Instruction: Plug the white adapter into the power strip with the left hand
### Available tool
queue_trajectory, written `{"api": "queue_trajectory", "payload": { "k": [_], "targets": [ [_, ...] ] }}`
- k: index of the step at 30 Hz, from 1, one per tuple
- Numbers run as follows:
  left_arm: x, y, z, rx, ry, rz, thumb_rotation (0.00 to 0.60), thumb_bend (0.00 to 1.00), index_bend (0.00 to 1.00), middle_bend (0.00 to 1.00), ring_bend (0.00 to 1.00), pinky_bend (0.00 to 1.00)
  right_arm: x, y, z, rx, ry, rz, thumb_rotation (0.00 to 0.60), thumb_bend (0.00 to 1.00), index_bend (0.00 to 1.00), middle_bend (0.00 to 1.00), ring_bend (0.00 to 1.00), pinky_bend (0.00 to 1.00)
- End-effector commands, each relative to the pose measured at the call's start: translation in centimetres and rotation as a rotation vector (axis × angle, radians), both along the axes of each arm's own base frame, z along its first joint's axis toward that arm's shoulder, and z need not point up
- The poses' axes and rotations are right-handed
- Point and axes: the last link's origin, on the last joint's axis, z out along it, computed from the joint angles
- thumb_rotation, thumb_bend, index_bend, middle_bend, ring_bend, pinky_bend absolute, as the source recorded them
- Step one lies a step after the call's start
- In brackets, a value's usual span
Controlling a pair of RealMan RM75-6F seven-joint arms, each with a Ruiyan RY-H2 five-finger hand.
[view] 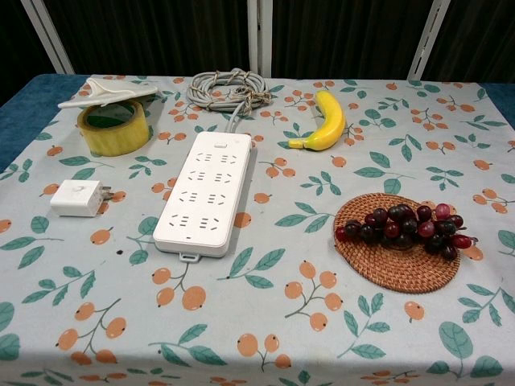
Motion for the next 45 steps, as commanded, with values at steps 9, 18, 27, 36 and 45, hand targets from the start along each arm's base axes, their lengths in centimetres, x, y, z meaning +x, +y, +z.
{"api": "queue_trajectory", "payload": {
  "k": [9,18,27,36,45],
  "targets": [
    [0.1,0.2,-0.4,-0.001,-0.008,-0.009,0.600,0.02,0.07,0.07,0.00,0.00,0.3,-0.1,0.3,-0.013,0.006,0.003,0.600,0.12,0.00,0.00,0.00,0.00],
    [3.9,3.8,-2.1,-0.084,-0.019,-0.167,0.600,0.03,0.13,0.14,0.00,0.00,0.4,-0.2,0.9,-0.033,0.010,0.016,0.600,0.12,0.00,0.00,0.00,0.00],
    [7.7,7.7,-7.5,-0.352,-0.016,-0.234,0.600,0.06,0.16,0.18,0.01,0.00,0.9,-0.9,2.1,-0.063,0.033,0.038,0.600,0.12,0.00,0.00,0.00,0.00],
    [8.0,7.8,-11.5,-0.468,-0.034,-0.201,0.600,0.07,0.16,0.19,0.01,0.01,0.7,-1.2,2.3,-0.060,0.032,0.032,0.600,0.12,0.00,0.00,0.00,0.00],
    [7.3,7.4,-12.9,-0.506,-0.043,-0.158,0.600,0.07,0.16,0.19,0.01,0.01,0.5,-1.0,2.3,-0.064,0.025,0.026,0.600,0.12,0.00,0.00,0.00,0.00]
  ]
}}
